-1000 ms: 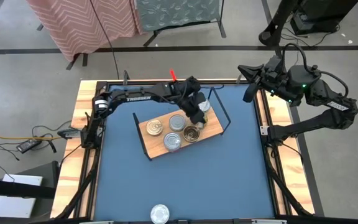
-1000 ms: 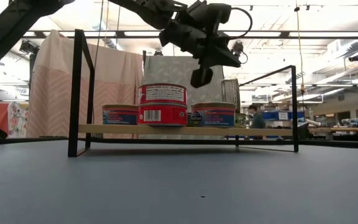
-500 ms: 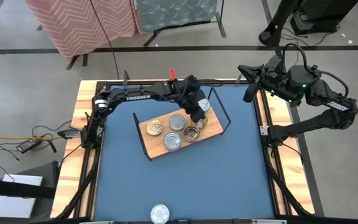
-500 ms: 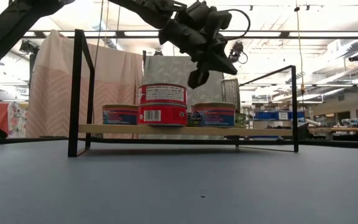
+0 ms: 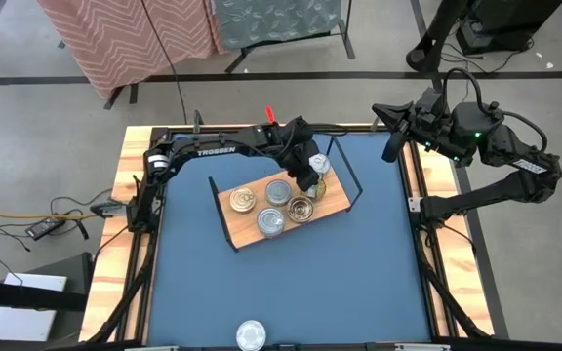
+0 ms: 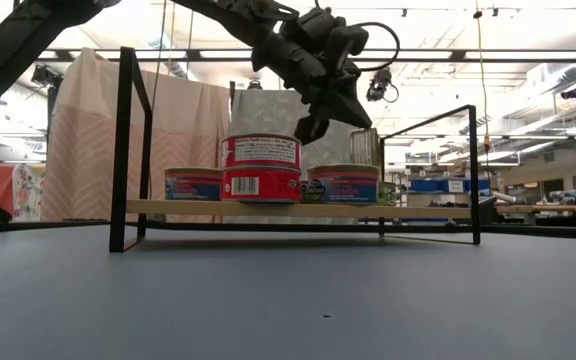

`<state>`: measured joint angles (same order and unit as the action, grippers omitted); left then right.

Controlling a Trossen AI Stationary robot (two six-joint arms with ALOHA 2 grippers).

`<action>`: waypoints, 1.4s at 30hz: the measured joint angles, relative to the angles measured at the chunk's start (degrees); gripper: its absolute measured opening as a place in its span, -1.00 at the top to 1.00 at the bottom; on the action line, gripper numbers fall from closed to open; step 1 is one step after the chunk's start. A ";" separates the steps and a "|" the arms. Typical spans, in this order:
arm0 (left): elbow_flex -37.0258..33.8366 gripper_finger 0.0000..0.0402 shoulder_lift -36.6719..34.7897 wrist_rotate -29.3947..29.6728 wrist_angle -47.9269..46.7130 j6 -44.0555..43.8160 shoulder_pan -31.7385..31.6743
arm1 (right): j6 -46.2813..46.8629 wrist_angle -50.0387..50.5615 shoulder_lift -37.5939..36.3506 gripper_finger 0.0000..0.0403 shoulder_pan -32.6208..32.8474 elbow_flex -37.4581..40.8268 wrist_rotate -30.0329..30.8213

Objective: Stack canned seafood by type on shelf
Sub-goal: Stack the green tuna can on top of the green tuna can on the shelf

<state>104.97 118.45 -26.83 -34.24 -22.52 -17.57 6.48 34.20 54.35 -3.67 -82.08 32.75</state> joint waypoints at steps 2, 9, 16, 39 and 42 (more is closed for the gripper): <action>0.00 1.00 0.00 0.00 0.00 0.02 -0.33 | 0.00 0.00 0.00 0.99 0.39 0.00 0.01; -0.03 1.00 -0.49 0.28 -0.98 0.99 -1.10 | 0.00 0.14 0.00 0.99 0.71 0.00 0.03; -0.11 1.00 -1.48 1.92 -1.95 1.55 -1.87 | -0.05 0.19 0.00 0.99 0.71 0.00 0.11; 28.71 0.89 -6.06 -2.31 -9.49 15.35 -2.13 | -6.28 23.59 11.75 0.99 -1.16 0.02 -37.95; 26.44 0.89 -12.77 -0.66 -7.42 16.16 -2.63 | -9.26 23.38 15.63 0.99 -3.74 0.02 -42.28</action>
<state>131.41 105.69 -27.49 -41.66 -6.36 -20.21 -2.78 57.58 69.98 -7.42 -82.06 -9.52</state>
